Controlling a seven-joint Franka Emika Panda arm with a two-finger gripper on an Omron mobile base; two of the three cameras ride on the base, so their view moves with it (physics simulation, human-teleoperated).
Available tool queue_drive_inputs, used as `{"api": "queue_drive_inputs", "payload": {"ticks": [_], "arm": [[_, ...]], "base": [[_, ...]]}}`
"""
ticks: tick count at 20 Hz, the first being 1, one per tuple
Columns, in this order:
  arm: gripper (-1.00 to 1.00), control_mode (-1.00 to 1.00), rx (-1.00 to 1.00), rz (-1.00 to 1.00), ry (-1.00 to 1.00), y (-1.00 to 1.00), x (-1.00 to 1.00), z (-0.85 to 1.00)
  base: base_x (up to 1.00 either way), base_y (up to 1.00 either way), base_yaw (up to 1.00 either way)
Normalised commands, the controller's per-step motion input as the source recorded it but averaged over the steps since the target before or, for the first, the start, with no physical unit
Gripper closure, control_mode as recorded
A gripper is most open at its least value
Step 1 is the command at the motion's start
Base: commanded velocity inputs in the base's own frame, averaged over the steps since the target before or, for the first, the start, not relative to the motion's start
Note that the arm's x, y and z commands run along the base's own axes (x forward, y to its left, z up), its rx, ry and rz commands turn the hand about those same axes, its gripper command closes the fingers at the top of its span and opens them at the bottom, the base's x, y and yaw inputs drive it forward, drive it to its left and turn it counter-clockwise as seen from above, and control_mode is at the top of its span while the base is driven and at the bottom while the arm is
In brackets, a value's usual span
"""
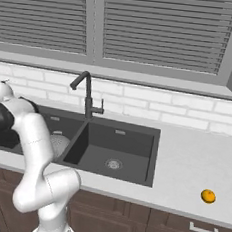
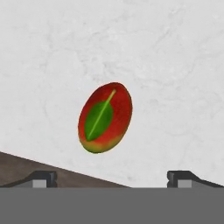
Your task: Put the colander in the sink, put the mango, tangerine in the colander, and turn on the sink faucet and pour water over the colander.
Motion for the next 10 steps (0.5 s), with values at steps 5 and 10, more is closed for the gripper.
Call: {"api": "queue_drive_inputs", "payload": {"ticks": [5, 10], "arm": [[-1.0, -1.0, -0.1, 0.0, 0.0, 0.05, 0.0, -0.2], [-1.0, -1.0, -0.09, 0.0, -0.01, 0.0, 0.03, -0.33]], "base": [[0.0, 0.0, 0.0], [0.0, 0.0, 0.0]]}}
